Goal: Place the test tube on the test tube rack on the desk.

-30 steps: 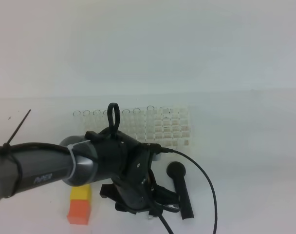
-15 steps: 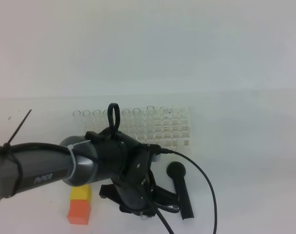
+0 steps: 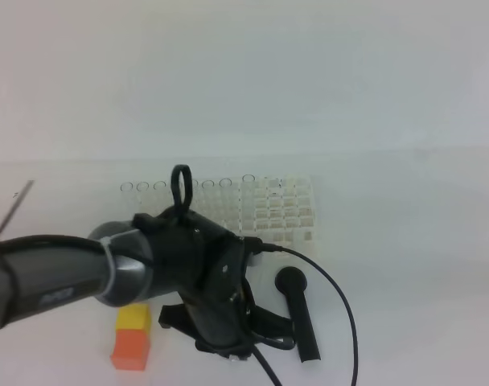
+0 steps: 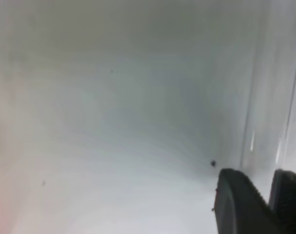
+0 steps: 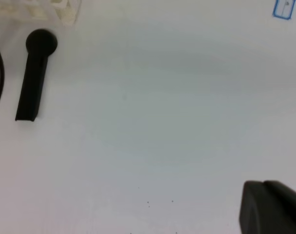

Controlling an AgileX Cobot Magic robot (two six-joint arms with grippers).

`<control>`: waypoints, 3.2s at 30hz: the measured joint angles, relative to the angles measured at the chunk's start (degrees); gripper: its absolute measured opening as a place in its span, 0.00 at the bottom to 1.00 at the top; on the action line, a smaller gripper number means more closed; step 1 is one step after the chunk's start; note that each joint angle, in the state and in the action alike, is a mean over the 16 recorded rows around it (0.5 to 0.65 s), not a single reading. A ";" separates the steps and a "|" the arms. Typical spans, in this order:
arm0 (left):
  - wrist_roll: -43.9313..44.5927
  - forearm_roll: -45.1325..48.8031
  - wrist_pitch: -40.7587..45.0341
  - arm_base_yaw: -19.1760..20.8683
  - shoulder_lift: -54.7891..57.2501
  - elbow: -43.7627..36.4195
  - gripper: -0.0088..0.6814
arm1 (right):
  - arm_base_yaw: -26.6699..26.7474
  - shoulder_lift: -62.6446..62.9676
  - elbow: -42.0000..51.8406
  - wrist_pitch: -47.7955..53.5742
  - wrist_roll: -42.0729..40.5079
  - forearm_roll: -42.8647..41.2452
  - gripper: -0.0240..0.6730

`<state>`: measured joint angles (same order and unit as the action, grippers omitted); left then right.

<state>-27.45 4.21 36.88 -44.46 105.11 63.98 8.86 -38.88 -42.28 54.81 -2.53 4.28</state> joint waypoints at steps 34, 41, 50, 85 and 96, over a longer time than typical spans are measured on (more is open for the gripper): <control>3.45 9.90 -62.46 -0.04 -55.17 -39.45 0.07 | 0.00 -0.05 0.00 -3.50 -31.96 32.85 0.03; 8.22 8.83 -88.16 -0.05 -54.53 -51.97 0.06 | 0.01 -1.43 -0.30 -3.43 -55.73 56.41 0.06; 11.99 9.02 -97.34 -0.05 -50.78 -55.78 0.06 | 3.77 -8.46 -2.20 1.28 -76.33 75.89 0.34; 11.79 10.54 -96.66 -0.02 -48.65 -55.72 0.16 | 36.35 -45.39 -26.57 -21.21 -97.71 92.43 0.56; 11.76 10.40 -95.57 -0.08 -48.65 -55.72 0.17 | 36.38 -46.42 -27.45 -19.53 -97.91 92.36 0.28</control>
<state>-15.70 14.62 -58.69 -44.54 56.46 8.26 45.24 -85.30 -69.73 35.28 -100.45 96.65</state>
